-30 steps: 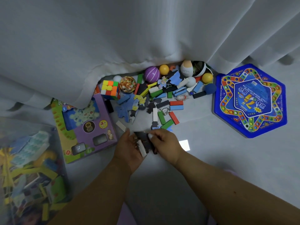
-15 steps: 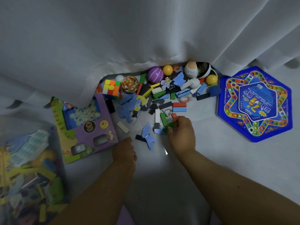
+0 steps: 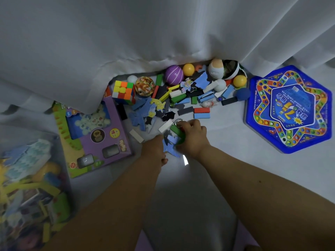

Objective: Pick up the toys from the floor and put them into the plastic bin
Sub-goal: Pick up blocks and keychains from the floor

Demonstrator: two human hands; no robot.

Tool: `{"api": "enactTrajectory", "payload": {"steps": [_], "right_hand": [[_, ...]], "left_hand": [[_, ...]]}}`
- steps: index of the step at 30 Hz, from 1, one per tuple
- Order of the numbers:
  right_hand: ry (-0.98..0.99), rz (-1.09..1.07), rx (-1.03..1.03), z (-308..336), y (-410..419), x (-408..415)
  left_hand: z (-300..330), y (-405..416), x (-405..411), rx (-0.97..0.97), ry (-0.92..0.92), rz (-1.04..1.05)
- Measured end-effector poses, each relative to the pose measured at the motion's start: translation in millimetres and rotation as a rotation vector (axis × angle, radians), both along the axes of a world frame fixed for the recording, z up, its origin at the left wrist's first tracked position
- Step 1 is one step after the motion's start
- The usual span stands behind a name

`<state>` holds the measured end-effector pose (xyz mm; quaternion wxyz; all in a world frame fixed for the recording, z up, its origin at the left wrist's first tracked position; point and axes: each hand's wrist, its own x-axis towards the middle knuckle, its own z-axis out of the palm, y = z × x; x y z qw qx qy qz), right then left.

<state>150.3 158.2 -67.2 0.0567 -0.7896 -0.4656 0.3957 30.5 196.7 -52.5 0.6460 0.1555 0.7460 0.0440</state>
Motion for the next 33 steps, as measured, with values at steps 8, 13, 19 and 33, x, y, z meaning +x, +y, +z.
{"api": "enactTrajectory", "payload": {"steps": [8,13,19,33], "right_hand": [[0.260,-0.023,-0.050,-3,10,3],[0.493,-0.120,-0.061,19,6,-8],[0.603,-0.116,-0.143,33,15,-12],[1.186,-0.803,-0.256,31,2,23]], "left_hand": [[5,4,7,-0.067,-0.242,0.006],[2,-1,9,0.011,-0.229,-0.004],[-7,0,-6,0.034,-0.320,0.107],[-1,-2,-26,0.004,-0.462,0.328]]}}
